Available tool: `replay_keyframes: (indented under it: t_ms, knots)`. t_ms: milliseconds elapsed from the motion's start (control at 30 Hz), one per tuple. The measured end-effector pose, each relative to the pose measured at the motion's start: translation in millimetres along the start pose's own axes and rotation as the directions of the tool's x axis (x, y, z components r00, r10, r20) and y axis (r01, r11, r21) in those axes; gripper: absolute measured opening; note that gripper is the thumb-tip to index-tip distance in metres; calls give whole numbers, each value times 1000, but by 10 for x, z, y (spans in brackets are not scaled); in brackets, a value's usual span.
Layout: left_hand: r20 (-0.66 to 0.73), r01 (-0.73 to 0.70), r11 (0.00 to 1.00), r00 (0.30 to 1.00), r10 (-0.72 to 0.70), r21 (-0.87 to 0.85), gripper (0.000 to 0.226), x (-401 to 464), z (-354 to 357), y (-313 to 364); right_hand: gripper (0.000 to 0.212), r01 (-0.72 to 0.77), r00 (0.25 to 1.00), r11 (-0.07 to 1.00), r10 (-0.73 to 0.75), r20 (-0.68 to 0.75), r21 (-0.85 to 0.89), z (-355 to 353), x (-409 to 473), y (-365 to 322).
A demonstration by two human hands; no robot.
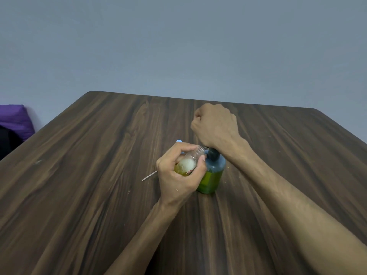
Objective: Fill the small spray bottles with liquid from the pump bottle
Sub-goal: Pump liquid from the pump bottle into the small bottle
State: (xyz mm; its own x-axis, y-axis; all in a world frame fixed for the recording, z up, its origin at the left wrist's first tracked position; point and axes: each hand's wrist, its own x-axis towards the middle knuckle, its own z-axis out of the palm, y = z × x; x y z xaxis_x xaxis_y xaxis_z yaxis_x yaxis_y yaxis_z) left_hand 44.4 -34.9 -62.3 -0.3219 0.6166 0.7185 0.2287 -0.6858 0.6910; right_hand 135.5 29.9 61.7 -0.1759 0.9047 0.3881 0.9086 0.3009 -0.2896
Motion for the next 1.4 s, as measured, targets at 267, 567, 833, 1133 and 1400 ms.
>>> replay_keyframes:
  t_ms: [267, 567, 833, 1133, 1400]
  knots:
    - [1, -8, 1000, 1000, 8, -1, 17, 2, 4, -8, 23, 9, 1000, 1000, -9, 13, -10, -9, 12, -9]
    - [10, -3, 1000, 1000, 3, -20, 15, -3, -3, 10, 23, 26, 1000, 999, -26, -6, -29, -37, 29, -8]
    - [10, -9, 1000, 1000, 9, -20, 15, -4, -10, -12, 25, 20, 999, 1000, -21, -33, -18, -6, 5, 6]
    - [16, -18, 1000, 1000, 19, -13, 14, 1, -8, 5, 23, 21, 999, 1000, -21, -30, -18, -49, 38, -22]
    - [14, -24, 999, 1000, 24, -25, 14, 4, -6, -3, 25, -1, 1000, 1000, 1, 1, -15, 26, -2, 6]
